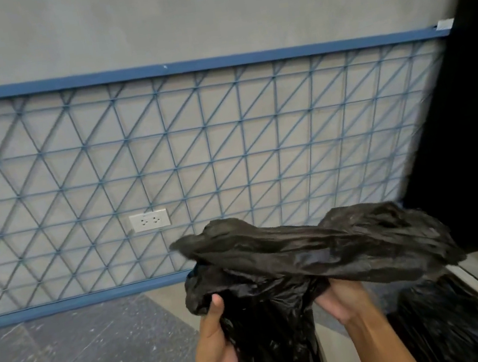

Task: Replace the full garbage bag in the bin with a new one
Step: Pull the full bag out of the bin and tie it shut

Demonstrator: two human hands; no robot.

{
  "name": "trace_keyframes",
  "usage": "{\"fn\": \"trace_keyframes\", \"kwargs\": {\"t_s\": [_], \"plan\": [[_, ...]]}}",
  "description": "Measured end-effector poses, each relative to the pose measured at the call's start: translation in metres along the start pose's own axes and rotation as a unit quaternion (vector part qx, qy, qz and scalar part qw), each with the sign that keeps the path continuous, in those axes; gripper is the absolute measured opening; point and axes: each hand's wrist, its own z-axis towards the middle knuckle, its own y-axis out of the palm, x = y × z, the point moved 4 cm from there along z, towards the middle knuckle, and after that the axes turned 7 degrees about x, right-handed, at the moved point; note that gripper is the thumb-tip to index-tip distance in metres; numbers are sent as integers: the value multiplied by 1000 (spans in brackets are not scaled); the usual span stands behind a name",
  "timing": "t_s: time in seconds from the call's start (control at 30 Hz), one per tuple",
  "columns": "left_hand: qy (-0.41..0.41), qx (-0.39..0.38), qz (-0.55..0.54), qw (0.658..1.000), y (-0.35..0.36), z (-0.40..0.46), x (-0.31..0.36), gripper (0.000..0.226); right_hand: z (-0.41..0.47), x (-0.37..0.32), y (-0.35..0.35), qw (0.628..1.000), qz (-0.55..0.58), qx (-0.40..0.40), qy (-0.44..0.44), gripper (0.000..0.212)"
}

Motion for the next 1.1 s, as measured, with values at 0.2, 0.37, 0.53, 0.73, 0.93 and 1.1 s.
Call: {"fn": "trace_keyframes", "kwargs": {"t_s": [0.2,0.37,0.53,0.73,0.93,1.1], "plan": [[2,14,-77,997,10,10,12,95,16,8,-5,989,118,20,-87,48],[-11,-36,-81,996,15,2,12,82,15,9,22,992,122,34,12,43],[-111,-61,18,992,23,-3,-2,87,23,8,10,992,-59,107,26,69],[-131,-17,226,965,32,-1,4,33,16,2,9,970,-228,81,-13,48],[-64,31,49,996,19,6,8,54,-3,4,-1,993,49,61,-83,54],[-14,-55,-101,993,30,-3,1,52,-3,18,-7,986,140,46,-81,40]]}}
